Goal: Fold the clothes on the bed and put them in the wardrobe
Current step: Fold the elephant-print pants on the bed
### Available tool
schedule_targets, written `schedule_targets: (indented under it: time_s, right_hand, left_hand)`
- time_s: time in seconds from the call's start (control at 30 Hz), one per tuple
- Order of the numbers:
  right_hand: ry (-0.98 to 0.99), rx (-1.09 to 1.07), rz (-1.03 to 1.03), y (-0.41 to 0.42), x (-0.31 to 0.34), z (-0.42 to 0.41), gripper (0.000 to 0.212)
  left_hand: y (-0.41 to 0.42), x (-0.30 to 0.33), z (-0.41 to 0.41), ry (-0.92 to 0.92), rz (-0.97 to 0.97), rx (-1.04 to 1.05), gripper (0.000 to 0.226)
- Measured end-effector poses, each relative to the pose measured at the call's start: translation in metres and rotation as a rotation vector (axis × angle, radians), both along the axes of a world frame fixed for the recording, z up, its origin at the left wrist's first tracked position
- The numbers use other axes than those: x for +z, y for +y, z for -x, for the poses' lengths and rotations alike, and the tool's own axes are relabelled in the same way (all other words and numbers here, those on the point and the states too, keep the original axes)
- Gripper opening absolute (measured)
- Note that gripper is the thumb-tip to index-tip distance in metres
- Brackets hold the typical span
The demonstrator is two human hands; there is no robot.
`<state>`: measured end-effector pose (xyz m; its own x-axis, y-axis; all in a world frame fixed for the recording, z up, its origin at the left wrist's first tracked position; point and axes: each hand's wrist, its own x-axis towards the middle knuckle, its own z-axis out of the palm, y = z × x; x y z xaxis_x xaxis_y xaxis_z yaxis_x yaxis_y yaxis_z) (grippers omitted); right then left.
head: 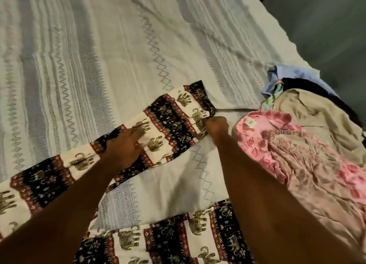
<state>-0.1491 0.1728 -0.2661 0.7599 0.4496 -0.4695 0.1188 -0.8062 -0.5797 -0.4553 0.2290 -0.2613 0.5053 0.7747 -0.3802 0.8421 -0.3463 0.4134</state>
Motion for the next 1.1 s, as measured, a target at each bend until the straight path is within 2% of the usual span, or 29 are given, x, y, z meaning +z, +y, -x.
schedule_targets:
  time_s: [0.07,0.13,0.2,0.3,0.37,0.43,0.53,0.6,0.63,0.73,0.77,0.83,0.93,1.0,1.07,1.1]
  right_hand:
    - [0.147,-0.129,-0.154,0.003,0.005,-0.005,0.017]
    - [0.384,-0.27,-0.317,-0.003,0.011,-0.008,0.017]
    - [0.517,-0.295,-0.388,-0.012,0.012,-0.015,0.01]
    - [0.426,-0.071,-0.279,-0.014,0.001,-0.026,0.031]
    - [0.408,-0.035,-0.271,-0.007,0.002,-0.026,0.022]
    - [0.454,-0.084,-0.377,-0.002,0.005,-0.029,0.004]
    - [0.527,-0.215,-0.617,0.005,0.016,-0.042,0.005]
    - [0.447,-0.207,-0.618,0.012,0.013,-0.054,0.012]
    - [0.333,-0.128,-0.542,0.014,0.008,-0.062,0.017]
    - [-0.149,0.302,-0.137,0.004,0.005,-0.084,0.023]
    - [-0.242,0.36,-0.076,-0.003,0.004,-0.092,0.024]
    - [-0.369,0.393,0.012,-0.018,0.003,-0.105,0.024]
    - [-0.555,0.467,0.279,-0.024,0.003,-0.108,0.03]
    - [-0.662,0.49,0.255,-0.013,0.004,-0.104,0.028]
    - [-0.631,0.504,0.101,0.009,0.006,-0.095,0.018]
    - [-0.544,0.491,0.023,0.021,0.007,-0.09,0.015]
  left_hand:
    - [0.006,-0.002,-0.011,0.038,0.031,0.061,0.05]
    - [0.007,0.0,-0.018,0.078,0.042,0.121,0.058]
    - [0.007,0.006,-0.027,0.168,0.02,0.108,0.072]
    - [0.011,0.008,-0.044,0.139,-0.096,0.069,0.077]
    - [0.016,0.007,-0.059,0.061,-0.106,0.007,0.071]
    - [0.021,0.002,-0.075,0.037,-0.048,-0.054,0.07]
    - [0.027,-0.007,-0.09,0.157,0.028,-0.116,0.094]
    - [0.029,-0.011,-0.095,0.237,0.036,-0.132,0.11]
    - [0.029,-0.012,-0.097,0.254,0.04,-0.125,0.115]
    - [0.032,-0.016,-0.1,0.232,0.075,-0.11,0.126]
    - [0.033,-0.017,-0.1,0.223,0.088,-0.107,0.128]
    - [0.035,-0.017,-0.101,0.218,0.111,-0.105,0.134]
    - [0.035,-0.007,-0.106,0.274,0.153,-0.106,0.141]
    - [0.033,0.0,-0.105,0.218,0.077,-0.062,0.13]
    - [0.037,0.003,-0.097,0.052,-0.074,0.125,0.097]
    - [0.039,0.004,-0.09,0.008,-0.141,0.239,0.077]
